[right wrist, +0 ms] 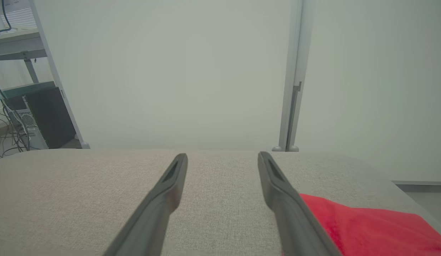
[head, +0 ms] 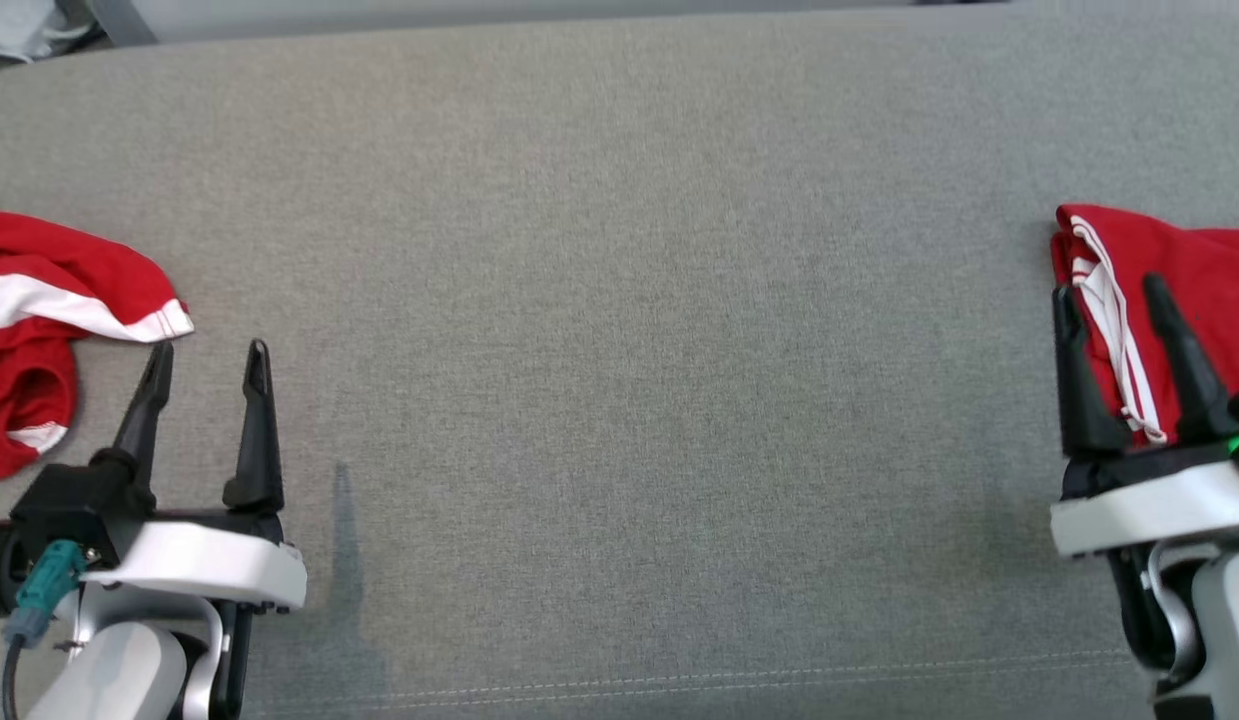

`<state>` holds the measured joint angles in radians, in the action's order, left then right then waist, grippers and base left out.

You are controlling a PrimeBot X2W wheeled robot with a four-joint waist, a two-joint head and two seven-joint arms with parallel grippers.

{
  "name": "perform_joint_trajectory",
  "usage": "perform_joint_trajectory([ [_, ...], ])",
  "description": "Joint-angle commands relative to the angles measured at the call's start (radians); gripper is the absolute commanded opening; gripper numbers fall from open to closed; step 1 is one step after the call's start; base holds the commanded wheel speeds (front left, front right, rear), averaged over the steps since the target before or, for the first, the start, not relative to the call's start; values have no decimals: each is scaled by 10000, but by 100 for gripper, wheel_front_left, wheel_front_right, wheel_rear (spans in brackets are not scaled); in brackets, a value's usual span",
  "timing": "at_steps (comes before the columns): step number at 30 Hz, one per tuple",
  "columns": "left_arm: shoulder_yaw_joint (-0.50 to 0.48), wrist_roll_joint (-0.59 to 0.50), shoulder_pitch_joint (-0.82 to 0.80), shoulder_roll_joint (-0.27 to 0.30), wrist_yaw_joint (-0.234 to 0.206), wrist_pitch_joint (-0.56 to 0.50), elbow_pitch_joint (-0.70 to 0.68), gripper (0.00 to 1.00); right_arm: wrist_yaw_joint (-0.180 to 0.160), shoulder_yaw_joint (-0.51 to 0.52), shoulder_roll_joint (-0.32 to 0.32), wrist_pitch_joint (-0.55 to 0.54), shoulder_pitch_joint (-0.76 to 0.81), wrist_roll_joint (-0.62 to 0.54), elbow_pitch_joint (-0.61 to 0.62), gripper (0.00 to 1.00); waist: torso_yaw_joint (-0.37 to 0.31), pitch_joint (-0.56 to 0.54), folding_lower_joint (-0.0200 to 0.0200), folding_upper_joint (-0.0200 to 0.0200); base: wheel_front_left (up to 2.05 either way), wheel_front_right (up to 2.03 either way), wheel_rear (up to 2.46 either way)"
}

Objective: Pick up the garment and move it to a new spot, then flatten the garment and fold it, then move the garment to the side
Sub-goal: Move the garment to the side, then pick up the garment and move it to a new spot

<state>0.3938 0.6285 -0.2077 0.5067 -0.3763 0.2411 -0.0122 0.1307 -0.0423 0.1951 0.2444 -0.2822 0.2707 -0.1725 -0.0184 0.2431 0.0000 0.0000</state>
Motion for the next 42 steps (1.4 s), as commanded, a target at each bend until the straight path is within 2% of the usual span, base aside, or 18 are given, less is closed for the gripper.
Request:
perform_joint_trajectory([
  [1,-453,129,-139,236,64,91,-98,100,0,-156,29,-64,215,-119,295,100,86,-306,0,0,0,0,0],
  [16,-614,39,572,-144,674,196,692,100,0,228,-528,-322,1979,-405,703,100,214,-1369,0,0,0,0,0],
  [24,-901,83,832,-288,815,203,968,100,0,334,-685,-459,2434,-546,904,100,242,-1772,0,0,0,0,0],
  [42,-1712,-642,985,-874,1582,205,1410,100,0,580,-858,-587,2679,-688,1005,100,265,-1921,0,0,0,0,0],
])
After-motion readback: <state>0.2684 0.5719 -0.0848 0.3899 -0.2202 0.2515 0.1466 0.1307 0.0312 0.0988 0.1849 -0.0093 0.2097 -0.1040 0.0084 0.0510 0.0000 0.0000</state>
